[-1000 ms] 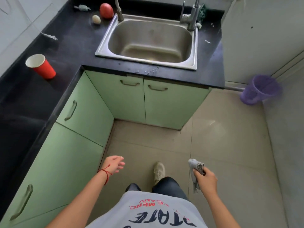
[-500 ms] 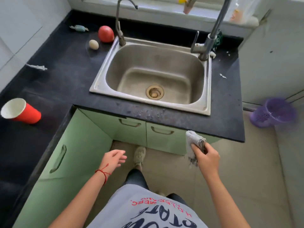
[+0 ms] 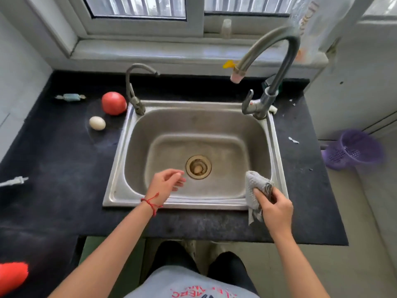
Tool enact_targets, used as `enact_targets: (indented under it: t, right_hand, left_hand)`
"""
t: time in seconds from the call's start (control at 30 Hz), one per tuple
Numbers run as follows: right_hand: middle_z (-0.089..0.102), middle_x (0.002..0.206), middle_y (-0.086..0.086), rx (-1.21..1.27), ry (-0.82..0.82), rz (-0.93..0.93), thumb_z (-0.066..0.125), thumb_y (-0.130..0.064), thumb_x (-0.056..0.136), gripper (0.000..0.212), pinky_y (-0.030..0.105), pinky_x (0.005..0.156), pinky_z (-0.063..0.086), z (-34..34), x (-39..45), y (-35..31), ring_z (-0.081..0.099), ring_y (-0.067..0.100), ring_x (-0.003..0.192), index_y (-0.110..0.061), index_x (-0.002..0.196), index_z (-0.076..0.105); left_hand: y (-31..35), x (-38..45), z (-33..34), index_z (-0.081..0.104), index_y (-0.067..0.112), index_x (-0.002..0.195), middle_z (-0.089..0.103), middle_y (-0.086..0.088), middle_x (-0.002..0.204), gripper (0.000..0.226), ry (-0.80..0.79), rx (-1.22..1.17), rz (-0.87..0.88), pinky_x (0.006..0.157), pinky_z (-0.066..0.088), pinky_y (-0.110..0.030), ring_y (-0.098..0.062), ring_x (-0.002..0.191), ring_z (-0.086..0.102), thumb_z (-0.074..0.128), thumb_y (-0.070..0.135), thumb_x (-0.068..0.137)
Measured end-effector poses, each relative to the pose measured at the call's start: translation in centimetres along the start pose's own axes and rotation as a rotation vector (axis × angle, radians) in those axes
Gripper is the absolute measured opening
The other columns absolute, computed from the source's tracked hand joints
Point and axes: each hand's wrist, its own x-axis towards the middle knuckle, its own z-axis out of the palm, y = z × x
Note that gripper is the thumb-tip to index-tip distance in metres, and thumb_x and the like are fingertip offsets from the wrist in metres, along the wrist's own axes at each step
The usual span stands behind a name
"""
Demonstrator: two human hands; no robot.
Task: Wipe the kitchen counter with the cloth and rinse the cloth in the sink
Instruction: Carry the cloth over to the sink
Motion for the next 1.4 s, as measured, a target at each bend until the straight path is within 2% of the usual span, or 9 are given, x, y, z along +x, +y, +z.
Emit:
enact_targets:
  t: [0.2, 0.3, 0.5, 0.63, 0.83, 1.0, 1.23, 1.3, 1.4]
  right_hand:
    - [0.061, 0.066, -0.008, -0.027, 0.006, 0.002, 0.068, -0.012, 0.08, 0.005, 0.002, 0.055, 0.04, 0.5, 4.4, -0.8, 0.057, -0.013, 0.062, -0.011, 0.085, 0.067]
    - [0.062, 0.064, -0.008, -0.022, 0.002, 0.011, 0.068, -0.012, 0.08, 0.002, 0.004, 0.054, 0.04, 0.4, 5.9, -0.8, 0.057, -0.01, 0.061, -0.012, 0.081, 0.067]
    - [0.066, 0.069, -0.008, -0.003, -0.013, 0.035, 0.069, -0.014, 0.078, 0.01, 0.007, 0.056, 0.043, 0.5, 7.4, -0.5, 0.06, 0.0, 0.065, -0.022, 0.079, 0.064]
    - [0.067, 0.071, -0.009, 0.005, -0.028, 0.034, 0.069, -0.014, 0.078, 0.011, 0.007, 0.057, 0.044, 0.8, 8.0, -0.7, 0.061, -0.003, 0.069, -0.023, 0.079, 0.064]
    - [0.067, 0.067, -0.013, 0.027, -0.036, 0.04, 0.069, -0.014, 0.078, 0.016, 0.007, 0.057, 0.044, 1.0, 8.3, -1.0, 0.061, -0.004, 0.067, -0.028, 0.078, 0.063]
    - [0.067, 0.071, -0.01, 0.046, -0.042, 0.041, 0.068, -0.012, 0.079, 0.013, 0.005, 0.057, 0.044, 0.9, 8.5, -1.3, 0.06, -0.006, 0.067, -0.024, 0.08, 0.064]
    - [0.068, 0.064, -0.01, 0.054, -0.027, 0.041, 0.069, -0.013, 0.078, 0.015, 0.008, 0.058, 0.045, 1.1, 8.9, -1.1, 0.061, -0.003, 0.066, -0.027, 0.077, 0.065]
    - [0.067, 0.069, -0.011, 0.047, -0.033, 0.025, 0.069, -0.012, 0.079, 0.01, 0.007, 0.058, 0.045, 1.4, 9.1, -1.3, 0.06, -0.004, 0.066, -0.022, 0.08, 0.065]
    - [0.067, 0.071, -0.01, 0.05, -0.047, 0.022, 0.069, -0.014, 0.079, 0.008, 0.007, 0.058, 0.045, 2.0, 9.4, -1.5, 0.061, 0.0, 0.068, -0.021, 0.083, 0.066]
  left_hand:
    - [6.5, 8.8, 4.4, 0.067, 0.007, 0.098, 0.067, -0.005, 0.077, 0.017, -0.044, 0.162, 0.2, 0.063, 0.051, -0.011, 0.01, 0.055, 0.061, 0.055, 0.008, 0.086]
    - [9.7, 12.7, 7.3, 0.068, 0.014, 0.097, 0.07, -0.007, 0.085, 0.015, -0.037, 0.25, 0.298, 0.076, 0.051, -0.024, -0.003, 0.067, 0.063, 0.06, 0.016, 0.084]
    - [15.0, 17.3, 13.0, 0.059, 0.009, 0.118, 0.067, -0.01, 0.114, 0.04, -0.04, 0.265, 0.452, 0.088, 0.046, -0.019, -0.018, 0.098, 0.064, 0.066, 0.02, 0.081]
    - [15.8, 19.5, 15.3, 0.062, 0.009, 0.116, 0.066, -0.012, 0.113, 0.04, -0.057, 0.252, 0.485, 0.072, 0.041, 0.0, -0.012, 0.091, 0.059, 0.07, 0.018, 0.078]
    - [15.9, 20.5, 15.9, 0.067, 0.004, 0.098, 0.065, -0.006, 0.088, 0.024, -0.047, 0.301, 0.539, 0.068, 0.043, -0.002, -0.012, 0.079, 0.061, 0.069, 0.017, 0.078]
    - [15.2, 21.0, 15.3, 0.068, 0.003, 0.094, 0.071, -0.015, 0.094, 0.021, -0.057, 0.275, 0.551, 0.071, 0.05, -0.009, -0.02, 0.084, 0.068, 0.069, 0.015, 0.078]
    - [14.3, 21.3, 14.8, 0.067, 0.003, 0.094, 0.07, -0.012, 0.093, 0.021, -0.045, 0.235, 0.52, 0.068, 0.047, 0.001, -0.014, 0.081, 0.066, 0.07, 0.016, 0.078]
    - [14.2, 21.3, 14.7, 0.067, 0.003, 0.096, 0.07, -0.01, 0.093, 0.022, -0.05, 0.239, 0.513, 0.07, 0.048, -0.002, -0.013, 0.082, 0.065, 0.069, 0.017, 0.079]
    - [14.2, 20.9, 14.2, 0.063, 0.005, 0.11, 0.068, -0.013, 0.109, 0.036, -0.116, 0.243, 0.483, 0.091, 0.052, -0.026, -0.016, 0.096, 0.064, 0.07, 0.018, 0.078]
